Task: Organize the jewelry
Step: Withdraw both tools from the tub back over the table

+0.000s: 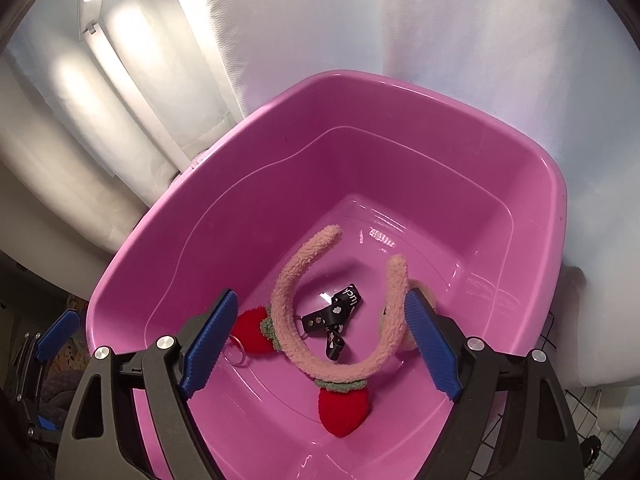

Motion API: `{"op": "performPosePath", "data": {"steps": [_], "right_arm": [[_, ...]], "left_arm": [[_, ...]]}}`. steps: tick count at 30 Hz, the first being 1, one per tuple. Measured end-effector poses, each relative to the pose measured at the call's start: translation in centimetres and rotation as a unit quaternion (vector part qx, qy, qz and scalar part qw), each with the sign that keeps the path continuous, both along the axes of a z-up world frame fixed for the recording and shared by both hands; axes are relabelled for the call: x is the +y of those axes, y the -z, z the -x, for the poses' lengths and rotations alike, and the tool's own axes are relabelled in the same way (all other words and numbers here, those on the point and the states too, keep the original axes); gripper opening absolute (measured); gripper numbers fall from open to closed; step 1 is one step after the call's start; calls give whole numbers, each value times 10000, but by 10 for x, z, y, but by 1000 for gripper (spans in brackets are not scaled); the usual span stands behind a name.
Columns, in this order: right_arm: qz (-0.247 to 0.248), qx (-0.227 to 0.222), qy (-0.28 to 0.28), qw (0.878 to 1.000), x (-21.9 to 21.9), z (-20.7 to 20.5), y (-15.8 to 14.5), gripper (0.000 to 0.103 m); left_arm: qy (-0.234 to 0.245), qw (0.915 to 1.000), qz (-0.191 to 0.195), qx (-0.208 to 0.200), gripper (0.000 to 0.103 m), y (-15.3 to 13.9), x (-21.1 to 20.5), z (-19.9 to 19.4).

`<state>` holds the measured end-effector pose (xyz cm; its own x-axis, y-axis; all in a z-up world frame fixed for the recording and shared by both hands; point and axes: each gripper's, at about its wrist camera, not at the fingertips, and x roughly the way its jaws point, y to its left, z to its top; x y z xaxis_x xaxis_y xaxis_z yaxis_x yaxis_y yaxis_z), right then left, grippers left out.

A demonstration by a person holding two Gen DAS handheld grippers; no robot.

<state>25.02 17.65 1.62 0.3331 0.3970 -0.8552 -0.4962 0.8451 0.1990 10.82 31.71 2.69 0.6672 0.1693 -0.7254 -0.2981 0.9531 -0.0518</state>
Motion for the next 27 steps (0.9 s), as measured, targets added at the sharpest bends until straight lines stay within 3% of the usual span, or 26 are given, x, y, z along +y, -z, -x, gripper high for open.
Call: {"op": "performPosePath", "data": {"steps": [16, 27], "right_arm": [[-293, -391, 73, 9988, -30, 54, -29, 82], [-623, -733, 288, 9949, -108, 127, -41, 82]], "left_arm": [[-49, 9995, -84, -304, 94, -22, -9, 51], [127, 9991, 128, -390, 97, -24, -44, 88]]}}
